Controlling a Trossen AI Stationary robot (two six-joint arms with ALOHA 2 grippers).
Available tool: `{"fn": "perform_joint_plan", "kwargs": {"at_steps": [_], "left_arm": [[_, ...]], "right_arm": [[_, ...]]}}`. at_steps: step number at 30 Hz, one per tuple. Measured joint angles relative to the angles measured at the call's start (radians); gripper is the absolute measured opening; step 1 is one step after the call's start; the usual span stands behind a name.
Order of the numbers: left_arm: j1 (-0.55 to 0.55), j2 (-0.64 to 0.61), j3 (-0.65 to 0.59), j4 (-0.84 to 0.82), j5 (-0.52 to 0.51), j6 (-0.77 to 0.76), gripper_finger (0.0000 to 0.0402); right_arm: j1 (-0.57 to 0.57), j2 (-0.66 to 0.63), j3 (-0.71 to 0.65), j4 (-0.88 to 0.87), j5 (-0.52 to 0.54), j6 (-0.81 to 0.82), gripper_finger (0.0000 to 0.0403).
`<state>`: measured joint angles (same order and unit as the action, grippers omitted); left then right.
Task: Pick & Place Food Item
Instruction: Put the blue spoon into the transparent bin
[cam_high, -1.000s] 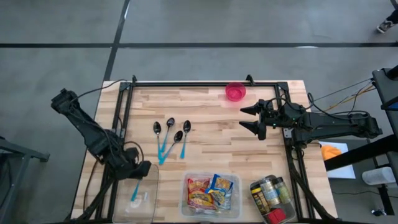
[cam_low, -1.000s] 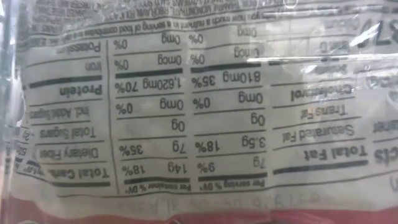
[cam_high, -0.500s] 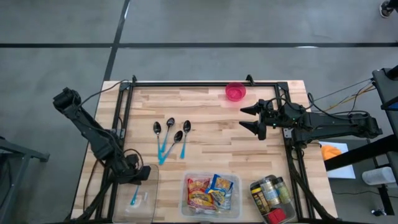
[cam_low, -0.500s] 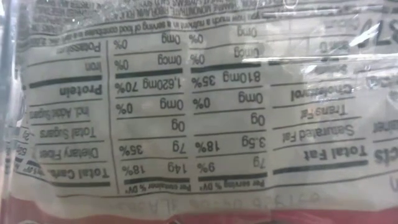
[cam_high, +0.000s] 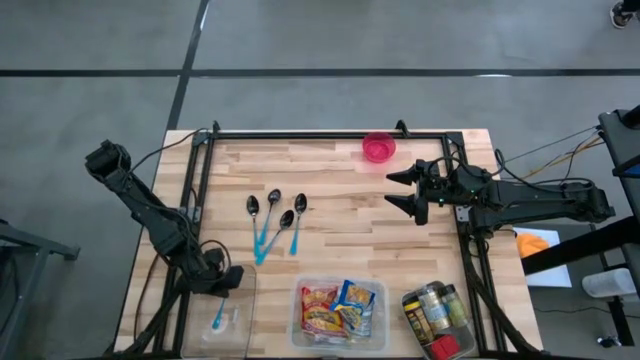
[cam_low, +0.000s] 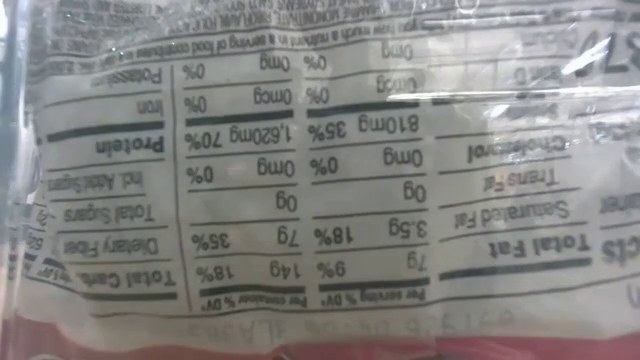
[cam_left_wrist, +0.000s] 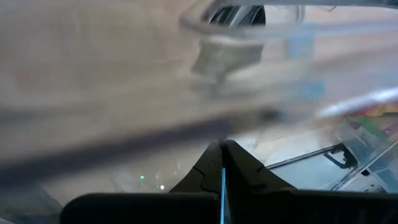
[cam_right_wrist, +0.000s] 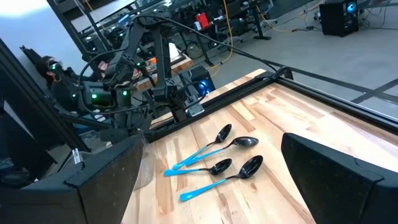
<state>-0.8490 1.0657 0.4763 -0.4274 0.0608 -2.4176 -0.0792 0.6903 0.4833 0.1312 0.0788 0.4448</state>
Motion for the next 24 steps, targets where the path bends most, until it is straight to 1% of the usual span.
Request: {"fn": "perform_joint_plan", "kwargs": {"at_steps": [2, 4, 10, 13, 16, 20, 22, 24], "left_arm": [[0.0, 0.0, -0.001, -0.001, 0.0, 0.0, 0.0004], [0.0, 0.0, -0.001, 0.001, -0.001, 0.0, 0.0015], [0.001, 0.003, -0.007, 0.003, -0.019, 0.004, 0.0077], [0.001, 0.003, -0.007, 0.007, -0.018, 0.004, 0.0099], [0.001, -0.009, -0.007, 0.025, -0.015, 0.004, 0.0105], [0.0, -0.058, 0.015, 0.027, 0.004, -0.005, 0.0105], [0.0, -0.093, 0.045, -0.015, 0.005, -0.023, 0.0106], [0.0, -0.125, 0.087, -0.092, 0.0, -0.027, 0.0106]], "right_arm": [[0.0, 0.0, 0.0, 0.0, 0.0, 0.0, 0.0381], [0.0, 0.0, 0.0, 0.0, 0.0, 0.0, 0.0381], [0.0, 0.0, 0.0, 0.0, 0.0, 0.0, 0.0381], [0.0, 0.0, 0.0, 0.0, 0.0, 0.0, 0.0381], [0.0, 0.0, 0.0, 0.0, 0.0, 0.0, 0.0381], [0.0, 0.0, 0.0, 0.0, 0.0, 0.0, 0.0381], [0.0, 0.0, 0.0, 0.0, 0.0, 0.0, 0.0381], [0.0, 0.0, 0.0, 0.0, 0.0, 0.0, 0.0381]]}}
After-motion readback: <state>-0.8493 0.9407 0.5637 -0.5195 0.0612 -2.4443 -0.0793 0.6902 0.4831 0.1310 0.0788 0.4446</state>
